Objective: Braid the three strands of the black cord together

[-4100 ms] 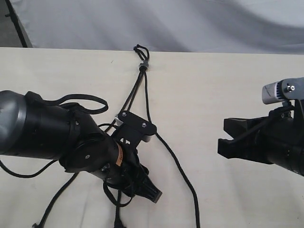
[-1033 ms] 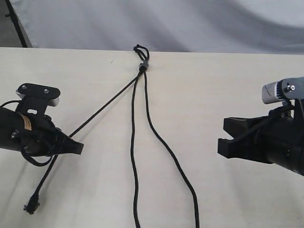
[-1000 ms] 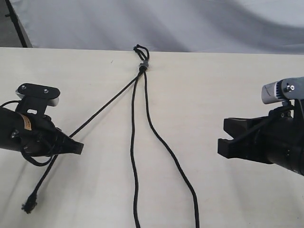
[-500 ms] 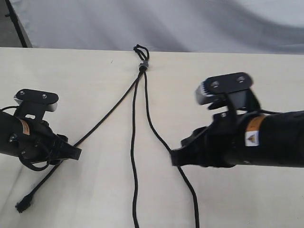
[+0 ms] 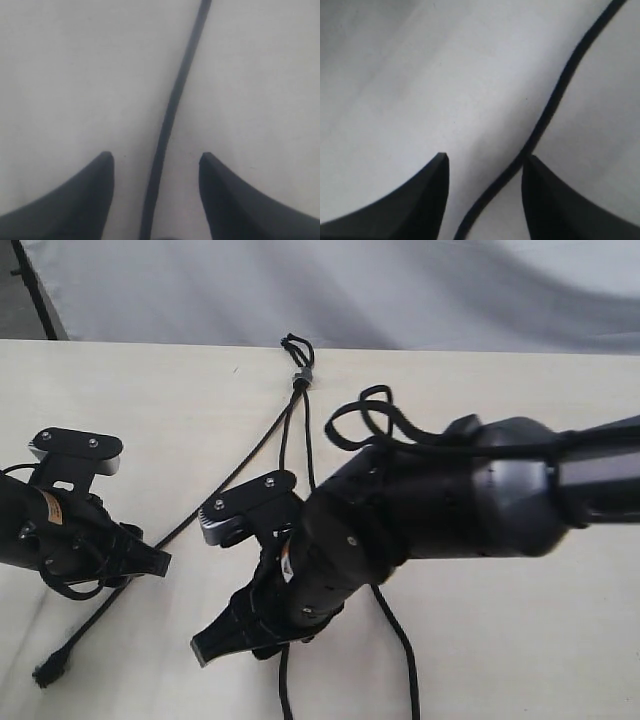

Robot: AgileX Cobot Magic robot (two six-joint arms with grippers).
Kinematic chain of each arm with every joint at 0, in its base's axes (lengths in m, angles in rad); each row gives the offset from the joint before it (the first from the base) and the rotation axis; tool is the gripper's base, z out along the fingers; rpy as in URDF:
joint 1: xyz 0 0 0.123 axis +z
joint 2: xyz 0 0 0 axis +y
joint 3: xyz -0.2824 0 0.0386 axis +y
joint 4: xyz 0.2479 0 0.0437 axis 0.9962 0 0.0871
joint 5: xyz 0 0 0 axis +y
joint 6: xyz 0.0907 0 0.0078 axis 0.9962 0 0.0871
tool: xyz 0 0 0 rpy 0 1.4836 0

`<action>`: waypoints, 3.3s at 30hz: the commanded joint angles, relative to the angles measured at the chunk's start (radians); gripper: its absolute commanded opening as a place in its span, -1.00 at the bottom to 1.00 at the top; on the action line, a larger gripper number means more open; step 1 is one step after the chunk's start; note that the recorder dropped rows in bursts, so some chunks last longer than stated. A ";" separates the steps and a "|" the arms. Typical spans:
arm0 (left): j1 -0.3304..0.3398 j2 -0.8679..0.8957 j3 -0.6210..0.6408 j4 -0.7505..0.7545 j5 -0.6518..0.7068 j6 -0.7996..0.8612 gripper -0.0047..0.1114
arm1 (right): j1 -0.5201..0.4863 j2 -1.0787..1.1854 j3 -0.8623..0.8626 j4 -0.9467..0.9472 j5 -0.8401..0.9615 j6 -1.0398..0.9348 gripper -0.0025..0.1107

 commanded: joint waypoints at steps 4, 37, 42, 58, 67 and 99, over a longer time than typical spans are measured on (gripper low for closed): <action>0.002 -0.005 0.007 0.000 0.001 -0.007 -0.06 | 0.001 0.119 -0.093 -0.106 0.067 -0.033 -0.34; 0.002 -0.005 0.007 0.000 0.002 0.008 -0.06 | 0.001 0.209 -0.160 -0.146 0.210 0.013 -0.24; 0.002 -0.005 0.007 0.000 0.002 0.010 -0.06 | 0.001 0.209 -0.190 -0.146 0.272 -0.075 -0.97; 0.002 -0.005 0.007 0.000 0.000 0.009 -0.06 | -0.350 0.200 -0.281 -0.354 0.356 -0.046 -0.96; 0.002 -0.005 0.007 0.000 -0.002 0.017 -0.06 | -0.333 0.227 -0.192 -0.274 0.283 -0.067 -0.96; 0.002 -0.005 0.007 0.000 0.001 0.018 -0.06 | -0.619 -0.181 -0.089 -0.025 0.205 -0.282 -0.96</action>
